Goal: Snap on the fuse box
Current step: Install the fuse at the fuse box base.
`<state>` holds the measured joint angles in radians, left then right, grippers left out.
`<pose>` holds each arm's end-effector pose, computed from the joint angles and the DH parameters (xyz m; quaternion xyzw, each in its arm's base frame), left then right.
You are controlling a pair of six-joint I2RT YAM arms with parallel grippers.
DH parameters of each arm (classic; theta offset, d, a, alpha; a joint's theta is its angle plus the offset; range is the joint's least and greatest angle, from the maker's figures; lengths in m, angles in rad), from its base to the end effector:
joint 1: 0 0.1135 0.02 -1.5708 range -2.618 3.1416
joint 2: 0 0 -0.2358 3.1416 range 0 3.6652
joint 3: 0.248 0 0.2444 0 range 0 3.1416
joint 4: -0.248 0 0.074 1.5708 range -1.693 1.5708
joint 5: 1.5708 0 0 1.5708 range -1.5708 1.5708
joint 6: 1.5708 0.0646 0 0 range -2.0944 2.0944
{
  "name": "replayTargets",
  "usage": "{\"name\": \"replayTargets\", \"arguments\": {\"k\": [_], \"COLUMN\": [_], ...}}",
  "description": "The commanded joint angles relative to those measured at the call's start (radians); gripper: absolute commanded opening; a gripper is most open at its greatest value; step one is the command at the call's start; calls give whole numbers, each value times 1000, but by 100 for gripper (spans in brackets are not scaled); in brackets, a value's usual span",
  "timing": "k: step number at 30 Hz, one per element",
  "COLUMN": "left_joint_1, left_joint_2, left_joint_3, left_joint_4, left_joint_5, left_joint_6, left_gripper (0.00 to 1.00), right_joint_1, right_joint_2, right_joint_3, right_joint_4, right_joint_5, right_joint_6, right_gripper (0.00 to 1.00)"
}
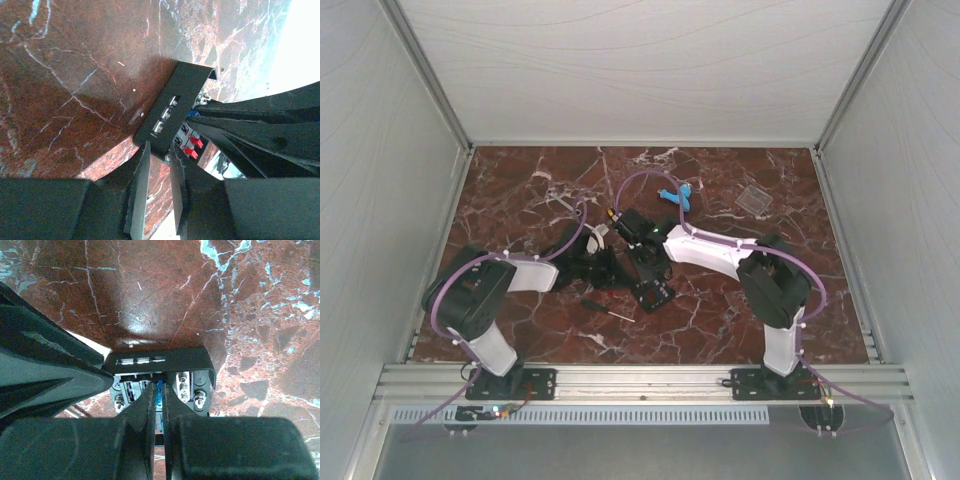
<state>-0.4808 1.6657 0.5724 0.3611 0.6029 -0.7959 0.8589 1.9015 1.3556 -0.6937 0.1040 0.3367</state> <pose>0.2483 -0.1708 0.0803 -0.0175 0.8803 -0.4494 0.1506 0.2502 0.2797 0.1341 -0.2460 0.9538 0.0503 0.1649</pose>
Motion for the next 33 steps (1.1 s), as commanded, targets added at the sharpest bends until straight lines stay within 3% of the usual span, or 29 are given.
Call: {"name": "replayTargets", "arguments": {"k": [1, 5, 11, 16, 20, 25, 33], "left_joint_1": [-16, -16, -16, -18, -18, -18, -18], "left_joint_2": [24, 18, 17, 12, 12, 13, 13], "left_joint_3": [31, 30, 27, 28, 28, 27, 28], "left_joint_4": [18, 12, 13, 11, 9, 11, 12], "left_joint_5": [-2, -10, -11, -11, -11, -8, -8], "left_joint_6": [15, 20, 20, 21, 23, 23, 23], "left_gripper": [21, 20, 20, 20, 20, 20, 20], "right_joint_1": [-14, -10, 20, 37, 37, 34, 19], "right_joint_2": [129, 116, -30, -114, -149, -165, -121], "right_joint_3": [-15, -32, -76, -63, -59, -65, -65], "right_joint_4": [8, 6, 50, 68, 73, 79, 53], "right_joint_5": [58, 63, 33, 21, 29, 33, 39], "right_joint_6": [-27, -26, -35, -37, -33, -26, -16], "right_gripper": [0, 0, 0, 14, 20, 19, 8]}}
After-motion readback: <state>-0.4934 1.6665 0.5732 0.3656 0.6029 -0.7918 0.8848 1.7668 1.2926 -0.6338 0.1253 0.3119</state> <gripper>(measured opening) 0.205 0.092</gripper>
